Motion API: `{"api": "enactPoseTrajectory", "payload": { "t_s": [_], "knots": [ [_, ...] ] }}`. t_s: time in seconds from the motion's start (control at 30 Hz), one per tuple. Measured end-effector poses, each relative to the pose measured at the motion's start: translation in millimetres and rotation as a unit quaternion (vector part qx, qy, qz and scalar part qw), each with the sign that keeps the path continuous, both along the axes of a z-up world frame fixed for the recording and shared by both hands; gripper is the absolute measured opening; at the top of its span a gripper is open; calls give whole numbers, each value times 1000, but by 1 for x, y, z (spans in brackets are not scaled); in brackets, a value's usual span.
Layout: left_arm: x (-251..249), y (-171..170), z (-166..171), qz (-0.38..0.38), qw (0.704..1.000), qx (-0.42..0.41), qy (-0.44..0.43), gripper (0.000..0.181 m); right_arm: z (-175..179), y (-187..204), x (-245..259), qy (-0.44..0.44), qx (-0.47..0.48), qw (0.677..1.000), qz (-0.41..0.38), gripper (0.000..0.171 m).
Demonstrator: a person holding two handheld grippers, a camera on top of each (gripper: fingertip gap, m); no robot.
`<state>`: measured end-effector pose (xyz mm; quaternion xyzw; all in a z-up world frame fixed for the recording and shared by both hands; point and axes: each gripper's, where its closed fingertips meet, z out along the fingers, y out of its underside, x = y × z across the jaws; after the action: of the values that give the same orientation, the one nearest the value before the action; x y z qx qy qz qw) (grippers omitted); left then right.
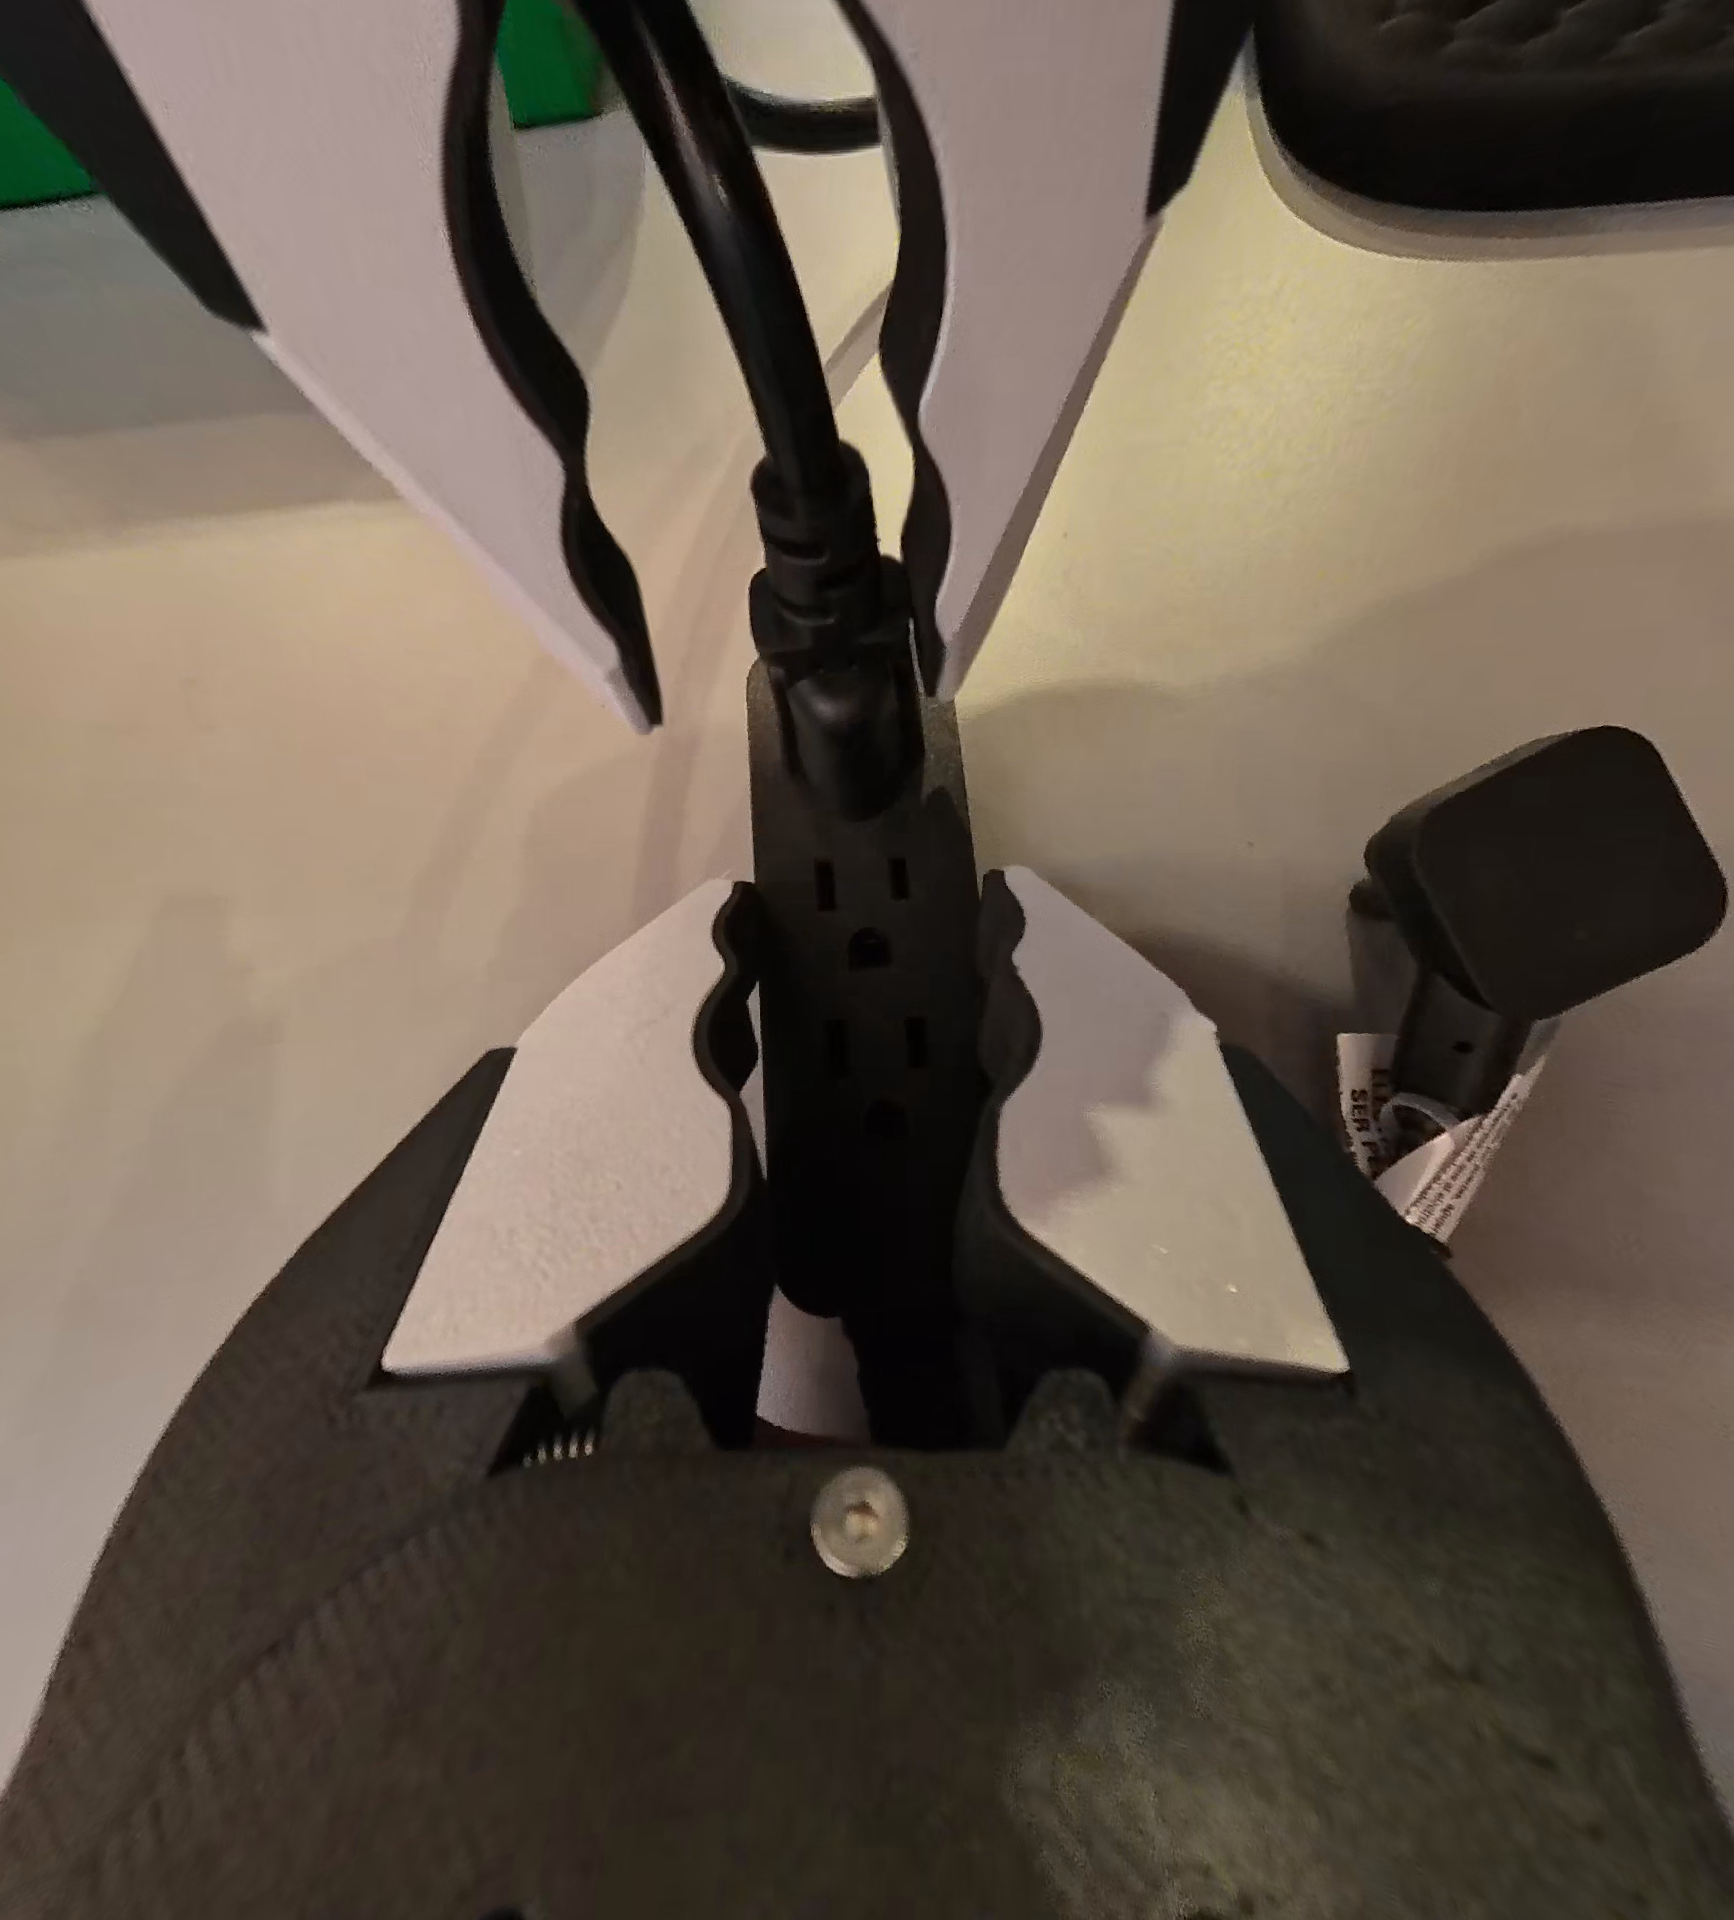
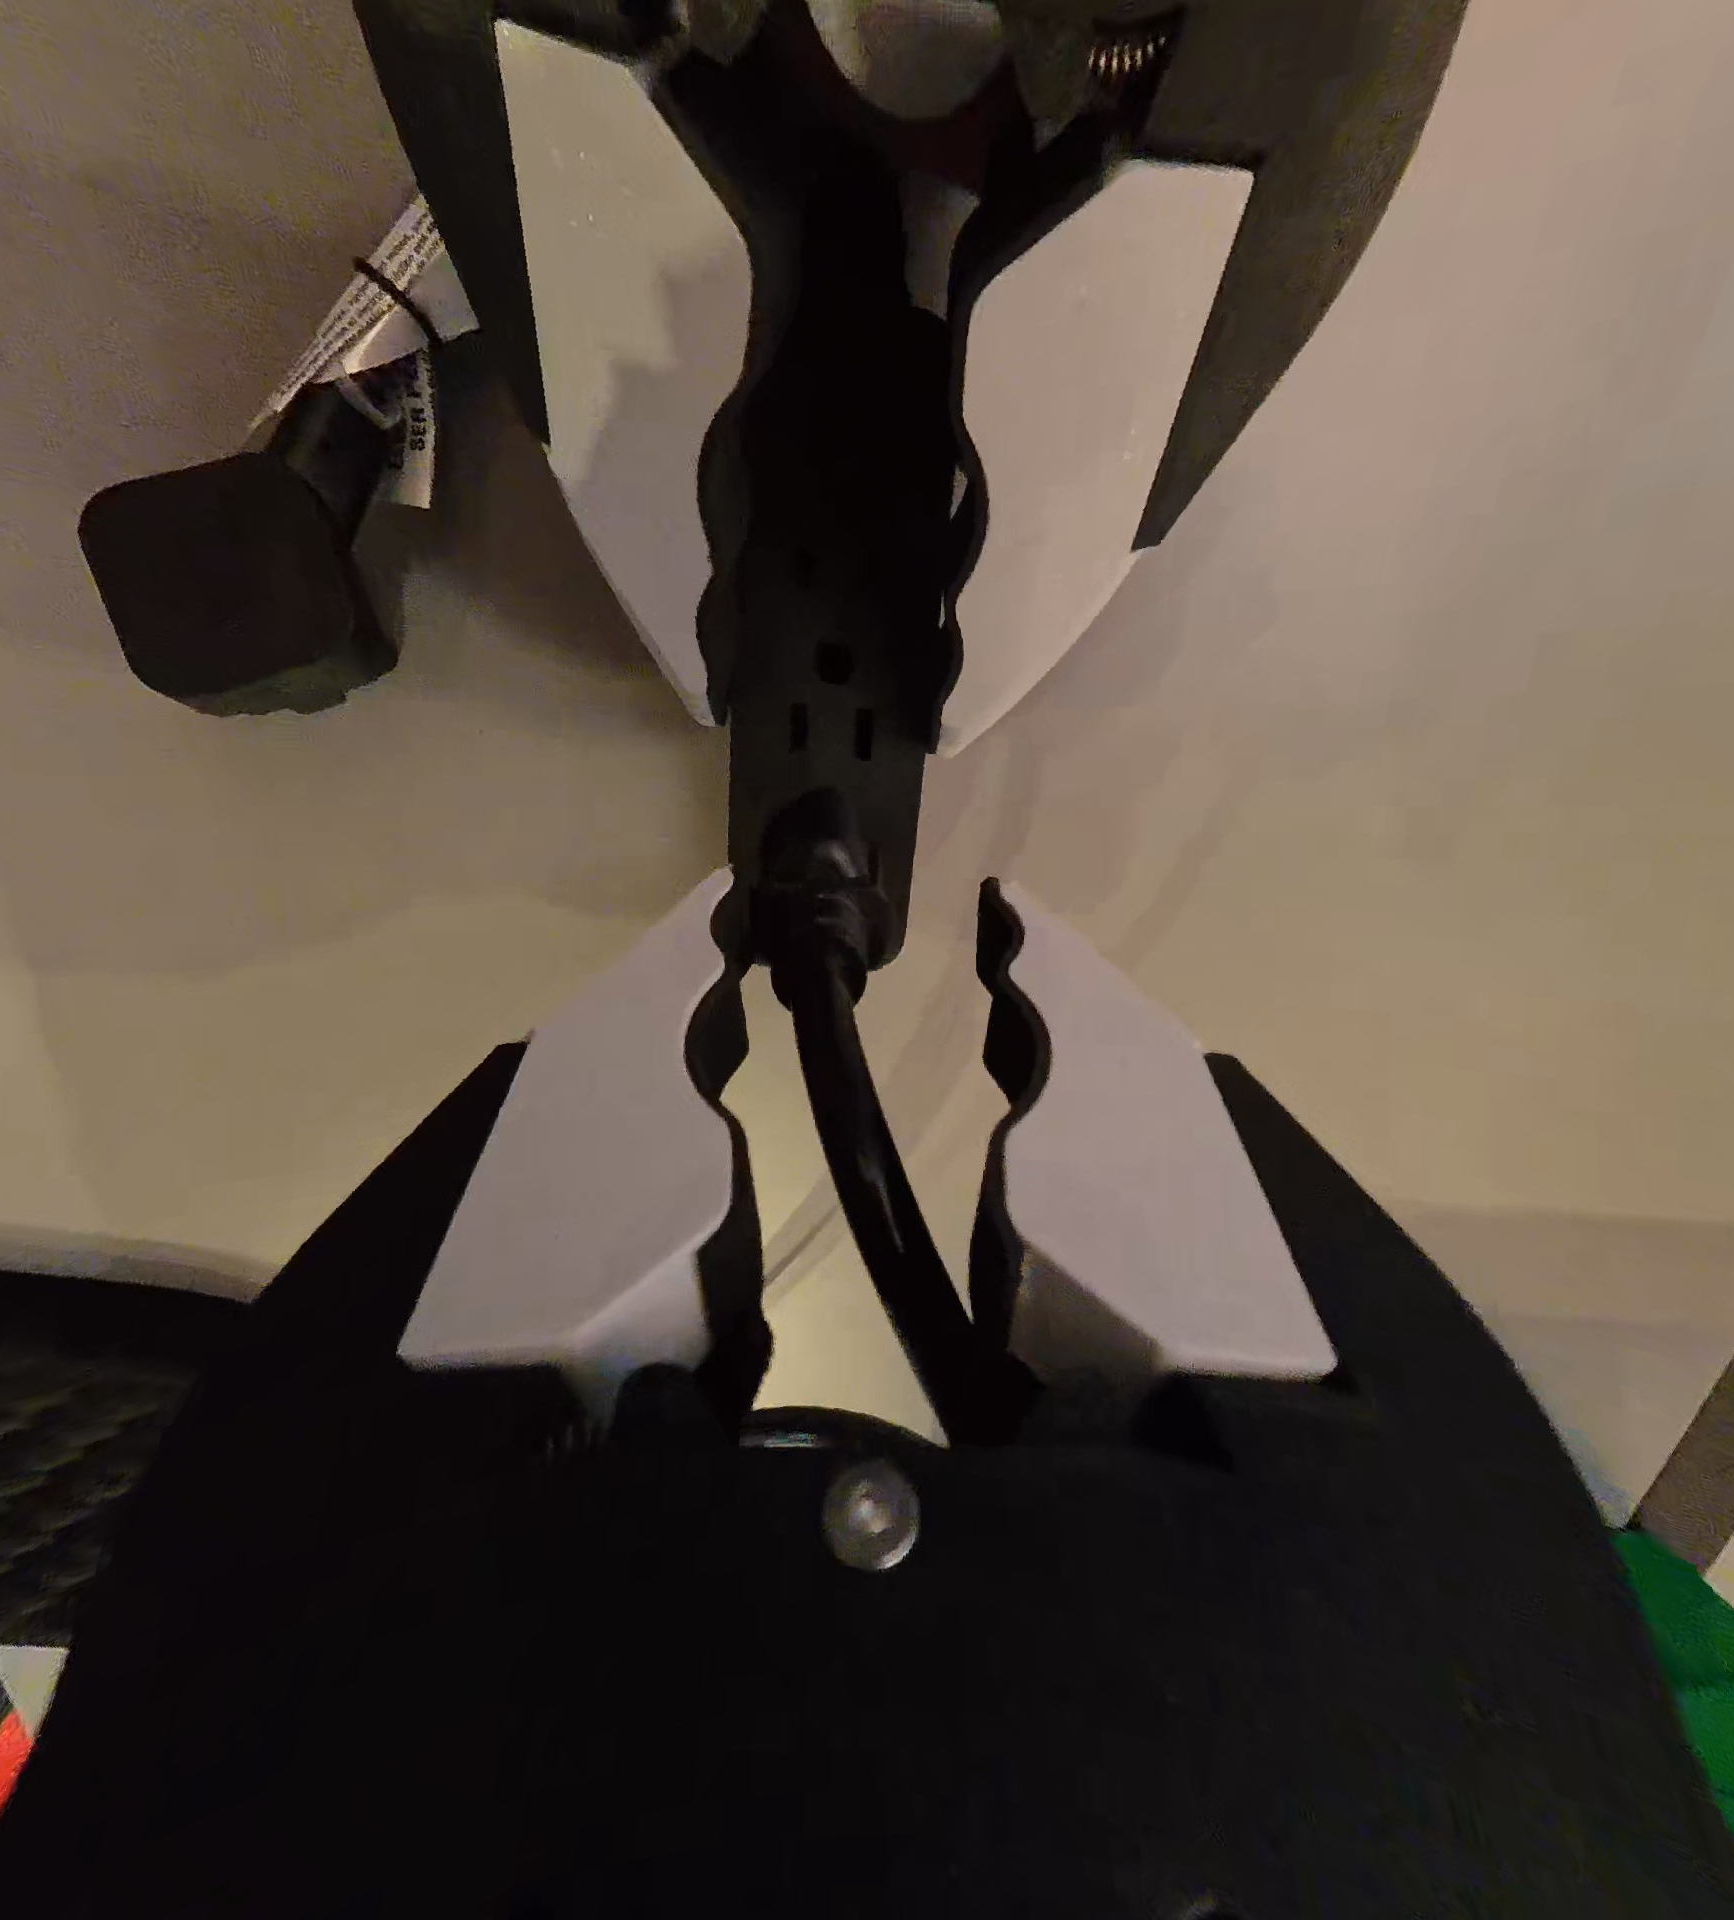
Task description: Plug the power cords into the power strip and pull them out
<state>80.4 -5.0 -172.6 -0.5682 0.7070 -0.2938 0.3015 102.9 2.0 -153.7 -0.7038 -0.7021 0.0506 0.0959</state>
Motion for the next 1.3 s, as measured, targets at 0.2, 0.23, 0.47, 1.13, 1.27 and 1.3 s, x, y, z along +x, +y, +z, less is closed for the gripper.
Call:
{"api": "enactPoseTrajectory", "payload": {
  "t_s": [0.2,0.23,0.47,1.13,1.27,1.3],
  "knots": [
    [-1,14,1,44,999,7,-1,41,0,15,0,-17,12,999,45,36],
    [-1,22,1,58,998,17,-4,41,0,22,-1,-17,17,999,40,34],
    [-4,35,1,75,997,22,-6,42,-11,27,-5,63,-2,998,25,23],
    [7,40,-2,60,997,36,14,44,-10,30,-7,92,11,995,38,23],
    [7,40,-4,65,997,33,17,44,-10,32,-7,74,18,996,49,22],
    [7,40,-4,67,997,31,16,44,-10,32,-7,68,21,996,53,23]
  ]
}}
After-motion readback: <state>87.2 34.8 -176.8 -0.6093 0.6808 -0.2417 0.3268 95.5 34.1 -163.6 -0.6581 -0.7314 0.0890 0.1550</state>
